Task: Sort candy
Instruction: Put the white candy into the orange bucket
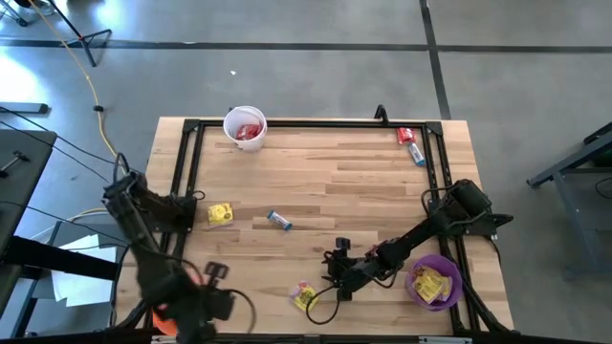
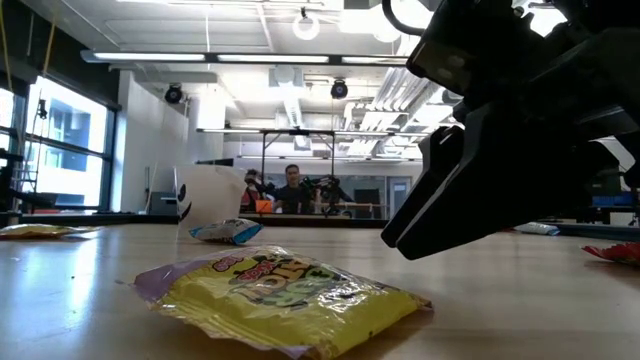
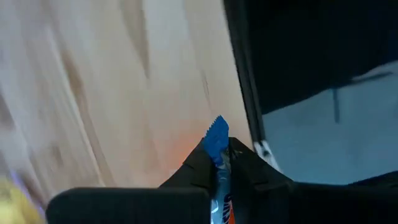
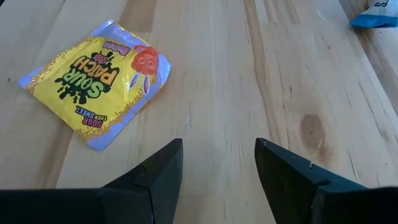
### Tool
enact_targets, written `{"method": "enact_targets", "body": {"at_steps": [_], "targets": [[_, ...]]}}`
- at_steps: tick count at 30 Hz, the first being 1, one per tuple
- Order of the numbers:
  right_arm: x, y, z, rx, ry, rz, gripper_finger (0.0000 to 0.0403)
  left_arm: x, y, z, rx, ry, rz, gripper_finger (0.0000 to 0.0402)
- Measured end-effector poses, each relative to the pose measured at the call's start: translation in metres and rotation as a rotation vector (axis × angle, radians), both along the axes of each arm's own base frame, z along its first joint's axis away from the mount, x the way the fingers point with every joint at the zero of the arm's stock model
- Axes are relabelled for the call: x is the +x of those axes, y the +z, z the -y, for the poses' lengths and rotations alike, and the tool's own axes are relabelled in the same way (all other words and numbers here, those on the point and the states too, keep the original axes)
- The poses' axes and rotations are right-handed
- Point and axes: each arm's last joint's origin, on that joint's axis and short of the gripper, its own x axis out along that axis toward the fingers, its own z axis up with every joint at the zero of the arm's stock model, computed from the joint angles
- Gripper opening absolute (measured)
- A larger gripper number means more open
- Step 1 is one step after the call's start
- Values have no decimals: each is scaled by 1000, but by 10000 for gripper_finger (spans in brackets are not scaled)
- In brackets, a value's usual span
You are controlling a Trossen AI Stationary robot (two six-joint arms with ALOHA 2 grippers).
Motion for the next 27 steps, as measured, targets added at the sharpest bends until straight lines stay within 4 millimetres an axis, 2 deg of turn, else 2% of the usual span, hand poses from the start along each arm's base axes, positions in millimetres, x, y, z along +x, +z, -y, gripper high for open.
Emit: {"method": "enact_targets", "body": {"at_steps": [3, 5, 8, 11, 14, 19, 23, 27], "targets": [[0, 0, 0, 0, 0, 0, 196, -24, 5, 3, 11, 128, -16, 7], [0, 0, 0, 0, 0, 0, 196, -37, 1, 7, 21, 180, -16, 7], [0, 0, 0, -3, 2, 0, 196, -52, -16, 9, 54, 241, -22, 5], [0, 0, 0, -3, 2, 0, 196, -61, -43, 4, 112, 295, -70, 3], [0, 0, 0, -3, 2, 0, 196, -64, -72, 3, 79, 295, -111, 2], [0, 0, 0, -3, 2, 0, 196, -64, -104, -7, 70, 301, -133, 2], [0, 0, 0, -3, 2, 0, 196, -60, -116, -14, 112, 267, -71, 1], [0, 0, 0, -3, 2, 0, 196, -48, -116, -15, 102, 213, 7, 1]]}}
